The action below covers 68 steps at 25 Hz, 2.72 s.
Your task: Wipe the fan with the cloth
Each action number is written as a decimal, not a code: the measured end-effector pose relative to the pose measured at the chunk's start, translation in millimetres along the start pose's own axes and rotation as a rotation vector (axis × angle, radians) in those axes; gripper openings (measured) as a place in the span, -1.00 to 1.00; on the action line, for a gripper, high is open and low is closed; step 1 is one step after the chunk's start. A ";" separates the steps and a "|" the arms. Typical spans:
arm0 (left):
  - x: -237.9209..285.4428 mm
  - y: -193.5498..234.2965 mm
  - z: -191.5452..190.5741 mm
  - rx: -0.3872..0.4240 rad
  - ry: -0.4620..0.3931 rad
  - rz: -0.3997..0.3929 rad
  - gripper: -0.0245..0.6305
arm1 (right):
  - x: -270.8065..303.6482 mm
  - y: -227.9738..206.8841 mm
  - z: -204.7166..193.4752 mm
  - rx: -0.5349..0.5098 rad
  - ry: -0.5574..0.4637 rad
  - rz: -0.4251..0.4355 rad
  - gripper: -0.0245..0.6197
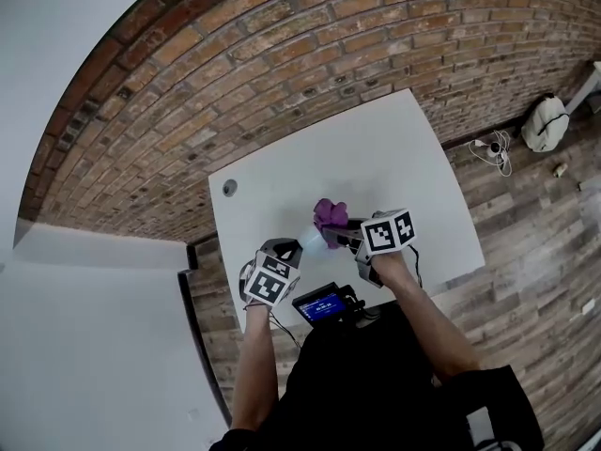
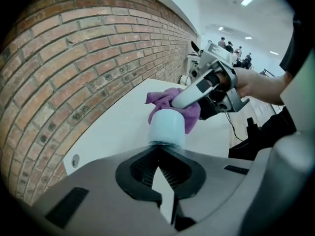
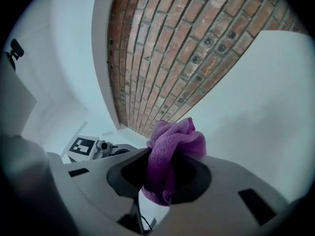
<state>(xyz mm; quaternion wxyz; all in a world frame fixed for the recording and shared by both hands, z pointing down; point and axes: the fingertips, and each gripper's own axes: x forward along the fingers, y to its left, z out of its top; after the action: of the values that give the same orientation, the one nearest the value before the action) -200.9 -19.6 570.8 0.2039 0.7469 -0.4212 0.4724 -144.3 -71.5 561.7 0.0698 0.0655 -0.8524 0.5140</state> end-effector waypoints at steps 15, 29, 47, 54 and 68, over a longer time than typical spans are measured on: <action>-17.3 -21.8 37.5 0.198 0.030 0.066 -0.92 | 9.4 19.6 19.8 0.027 -0.094 0.106 -0.63; -18.7 -18.2 38.5 0.153 0.002 0.081 -0.92 | -14.3 11.9 39.6 0.081 -0.208 0.138 -0.63; -17.0 -17.8 38.0 0.122 -0.015 0.078 -0.92 | -12.9 -67.9 -12.7 0.418 -0.250 0.063 -0.63; -16.5 -19.9 38.2 0.128 -0.012 0.087 -0.92 | 14.7 -55.6 -30.1 0.772 -0.370 0.250 -0.63; -17.2 -19.9 37.5 0.118 -0.023 0.083 -0.92 | 22.8 -56.3 2.5 0.748 -0.378 0.304 -0.63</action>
<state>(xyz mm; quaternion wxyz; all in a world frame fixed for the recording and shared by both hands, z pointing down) -167.9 -27.3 539.8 0.1348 0.7450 -0.4254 0.4958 -156.4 -100.7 613.7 -0.1922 0.0528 -0.6054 0.7706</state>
